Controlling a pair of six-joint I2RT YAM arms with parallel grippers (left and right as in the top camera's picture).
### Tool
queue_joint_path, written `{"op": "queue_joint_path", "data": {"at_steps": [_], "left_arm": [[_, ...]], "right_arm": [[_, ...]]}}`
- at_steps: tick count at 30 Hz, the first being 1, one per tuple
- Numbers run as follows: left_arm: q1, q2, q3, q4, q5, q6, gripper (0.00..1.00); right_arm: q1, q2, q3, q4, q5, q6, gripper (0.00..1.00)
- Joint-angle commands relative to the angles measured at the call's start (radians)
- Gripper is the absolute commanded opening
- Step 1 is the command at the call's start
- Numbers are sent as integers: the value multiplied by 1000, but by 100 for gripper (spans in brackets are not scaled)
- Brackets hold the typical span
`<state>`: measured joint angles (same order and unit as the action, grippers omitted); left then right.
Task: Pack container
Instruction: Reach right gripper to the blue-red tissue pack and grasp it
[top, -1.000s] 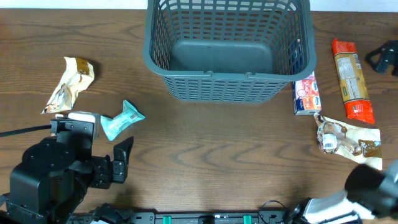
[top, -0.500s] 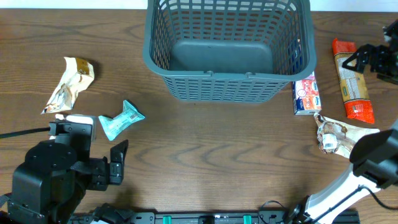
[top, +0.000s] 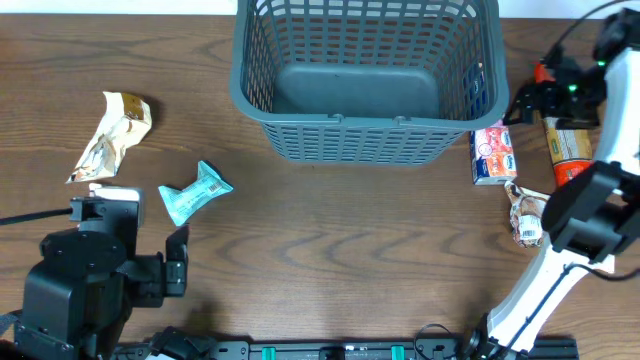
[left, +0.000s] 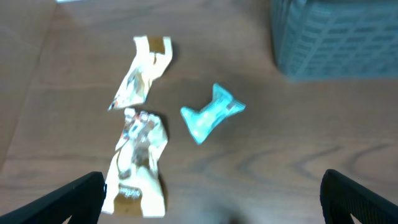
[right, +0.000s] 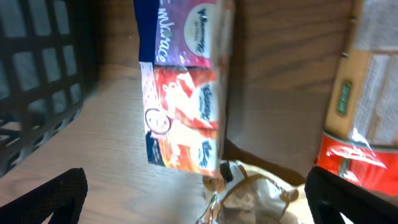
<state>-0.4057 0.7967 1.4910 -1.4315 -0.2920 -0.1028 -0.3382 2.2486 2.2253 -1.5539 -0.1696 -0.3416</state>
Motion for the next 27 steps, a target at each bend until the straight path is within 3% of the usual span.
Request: {"op": "queue_joint_path", "data": {"at_steps": [1,18,27], "left_arm": [[6,1,13,-19,-16,5,99],[6,1,13,-50,-16,5,98],[6,1,13,-57,-16,5,99]], "right_arm": [[47,35,3,4,74,-3,99],[89,49,-8,64,136,27,99],[97,49,-143,134,135,27,99]]}}
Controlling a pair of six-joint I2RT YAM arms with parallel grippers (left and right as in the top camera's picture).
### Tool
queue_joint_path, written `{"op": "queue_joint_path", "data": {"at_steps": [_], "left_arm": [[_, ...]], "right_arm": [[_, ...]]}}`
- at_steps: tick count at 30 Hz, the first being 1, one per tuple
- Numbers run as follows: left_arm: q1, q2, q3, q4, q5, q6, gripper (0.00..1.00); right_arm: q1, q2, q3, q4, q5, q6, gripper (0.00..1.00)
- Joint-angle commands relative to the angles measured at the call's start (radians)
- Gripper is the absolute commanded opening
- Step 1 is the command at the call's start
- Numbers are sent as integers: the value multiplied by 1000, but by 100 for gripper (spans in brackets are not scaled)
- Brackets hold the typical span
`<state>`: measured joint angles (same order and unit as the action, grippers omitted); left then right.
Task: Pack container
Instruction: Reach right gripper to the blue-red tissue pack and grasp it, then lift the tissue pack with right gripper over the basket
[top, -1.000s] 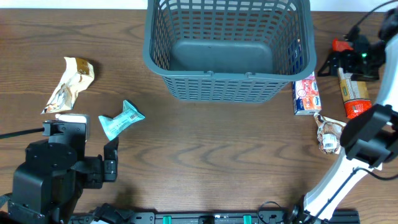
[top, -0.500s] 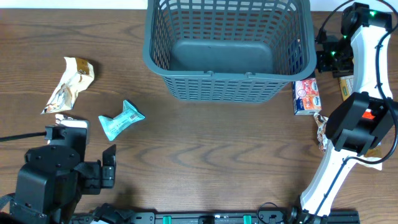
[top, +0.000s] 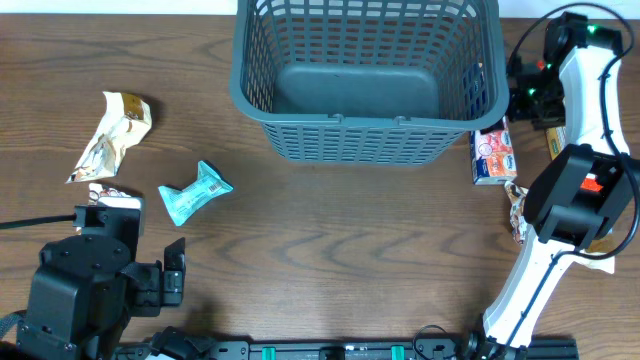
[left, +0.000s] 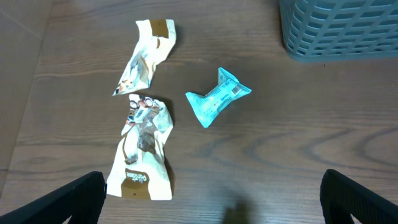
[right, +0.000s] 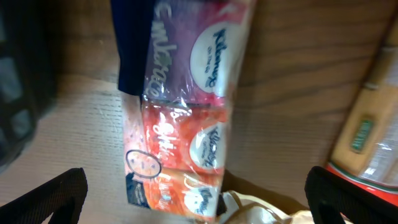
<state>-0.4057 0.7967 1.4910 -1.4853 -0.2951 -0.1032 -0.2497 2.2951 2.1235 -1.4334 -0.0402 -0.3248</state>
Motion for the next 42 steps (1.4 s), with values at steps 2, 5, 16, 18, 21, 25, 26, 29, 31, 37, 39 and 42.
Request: {"op": "queue_joint_path", "data": {"at_steps": [2,5,16,18,21,25,26,29,31,37,39,42], "left_arm": [[6,1,13,-3,-13,5,99],[6,1,13,-3,-13,5,98],[6,1,13,-3,-13,5,99],[6,1,13,-3,-13,5,99],[6,1,13,-3,-13,3,99],[6,1,13,-3,-13,1,99],[6,1,13,-3,-13,1,99],[6,1,13,-3,-13,1,99],[6,1,13,-3,-13,1,99],[6,1,13,-3,-13,1,98],[6,1,13,-3,-13,1,99],[6,1,13,-3,-13,1,99]], "right_arm": [[8,2,-73,34,6,10,99],[8,2,-111,61,5,11,99],[8,2,-262,155,-18,10,99],[8,2,-285,169,-20,10,99],[8,2,-311,185,-21,11,99],[8,2,-340,205,-20,15,32],[8,2,-343,210,-20,19,7],[8,2,-344,218,-20,46,1],[8,2,-344,223,-19,68,1],[2,2,-317,245,-20,169,1],[-4,1,-279,240,-20,191,1],[-19,1,-188,211,-35,209,1]]}}
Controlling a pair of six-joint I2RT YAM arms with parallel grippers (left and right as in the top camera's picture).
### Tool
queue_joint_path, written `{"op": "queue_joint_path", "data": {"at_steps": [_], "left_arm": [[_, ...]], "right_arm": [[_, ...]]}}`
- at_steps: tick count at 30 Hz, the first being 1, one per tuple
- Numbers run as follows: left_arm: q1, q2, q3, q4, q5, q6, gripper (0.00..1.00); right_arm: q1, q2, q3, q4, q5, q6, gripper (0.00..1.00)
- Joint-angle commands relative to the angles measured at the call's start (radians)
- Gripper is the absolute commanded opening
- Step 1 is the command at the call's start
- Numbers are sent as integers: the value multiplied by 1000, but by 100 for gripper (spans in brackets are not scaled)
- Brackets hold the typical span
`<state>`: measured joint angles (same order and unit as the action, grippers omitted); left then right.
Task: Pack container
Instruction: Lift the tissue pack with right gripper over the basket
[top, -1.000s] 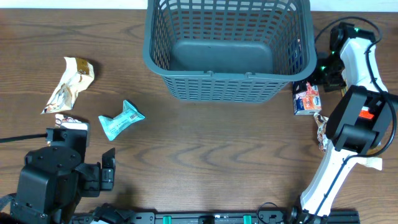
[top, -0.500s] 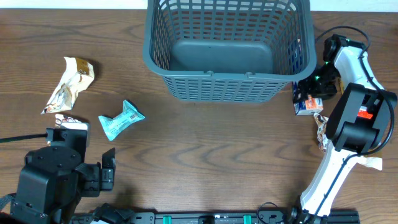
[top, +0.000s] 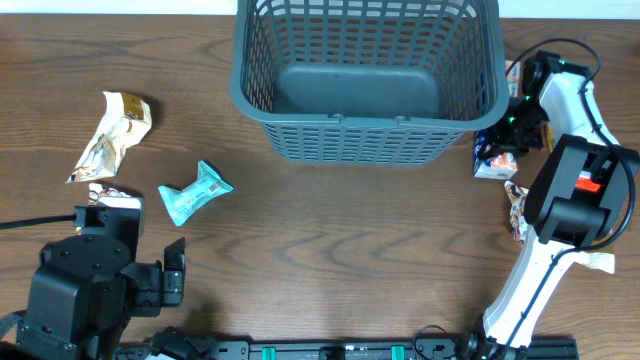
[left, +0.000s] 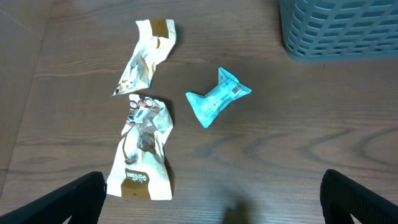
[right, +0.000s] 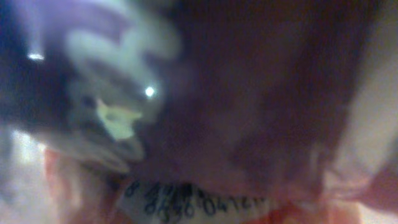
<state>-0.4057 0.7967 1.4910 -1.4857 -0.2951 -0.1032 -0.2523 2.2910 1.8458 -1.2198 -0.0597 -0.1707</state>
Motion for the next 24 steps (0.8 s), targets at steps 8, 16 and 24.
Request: {"op": "queue_joint_path", "data": {"at_steps": [8,16,24], "left_arm": [[6,1,13,-2,-13,2,99],[6,1,13,-2,-13,2,99],[6,1,13,-2,-14,6,99]], "right_arm": [[-89,5,542,-181,-61,81,1],[-101,2,1055,-397,-219,94,2],[-19,-56,1293,-476,-519,100,2]]}}
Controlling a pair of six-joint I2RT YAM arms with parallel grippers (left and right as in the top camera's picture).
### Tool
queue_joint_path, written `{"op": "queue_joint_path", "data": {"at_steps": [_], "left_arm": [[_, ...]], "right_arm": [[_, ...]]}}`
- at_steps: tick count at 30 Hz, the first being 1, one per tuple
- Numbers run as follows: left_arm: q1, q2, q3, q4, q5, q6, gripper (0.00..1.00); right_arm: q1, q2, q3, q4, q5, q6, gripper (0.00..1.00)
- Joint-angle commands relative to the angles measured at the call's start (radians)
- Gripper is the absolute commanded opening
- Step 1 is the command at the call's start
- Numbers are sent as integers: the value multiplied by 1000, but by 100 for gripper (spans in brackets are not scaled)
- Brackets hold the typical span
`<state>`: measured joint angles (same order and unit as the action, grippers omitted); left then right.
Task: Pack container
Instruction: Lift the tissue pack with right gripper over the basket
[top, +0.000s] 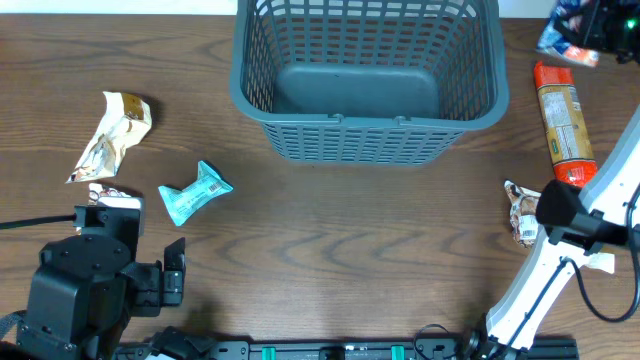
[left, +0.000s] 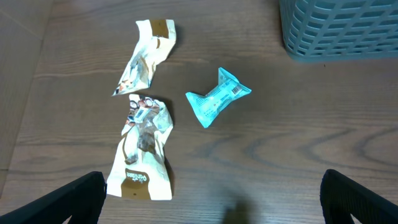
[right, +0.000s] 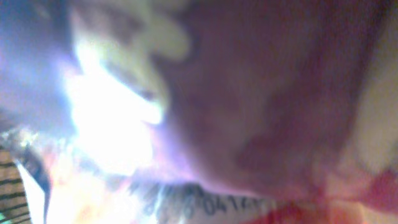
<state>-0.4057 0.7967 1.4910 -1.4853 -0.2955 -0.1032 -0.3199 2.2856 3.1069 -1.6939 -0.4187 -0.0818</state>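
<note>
The grey-blue basket stands at the back middle of the table. My right gripper is raised at the far right corner, right of the basket, shut on the tissue pack. That pack's purple and red wrapping fills the right wrist view, blurred, and hides the fingers. My left gripper hangs open above the front left of the table. Ahead of it lie a teal packet, a tan wrapper and a white-and-brown wrapper.
A long orange-red pack lies right of the basket. A crumpled wrapper lies near the right arm's base. A corner of the basket shows in the left wrist view.
My right gripper was low on the tissue pack beside the basket's right wall. It now holds the pack up at the far right corner. The left arm has not moved.
The tissue pack lay right of the basket with my right gripper open above it, the left arm settling back slightly. The gripper came closer over the pack, then sat down on it. Now the pack is off the table in its grip.
</note>
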Motion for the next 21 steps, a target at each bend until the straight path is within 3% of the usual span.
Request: {"op": "queue_joint_path", "data": {"at_steps": [1,10,21], "left_arm": [[6,1,13,-2,-13,6,99],[6,1,13,-2,-19,42,99],[6,1,13,0,-351,64,99]], "right_arm": [[70,-65,32,-1,-171,11,1],[304,-147,32,29,-136,10,2],[492,-146,19,-4,51,10,2]]}}
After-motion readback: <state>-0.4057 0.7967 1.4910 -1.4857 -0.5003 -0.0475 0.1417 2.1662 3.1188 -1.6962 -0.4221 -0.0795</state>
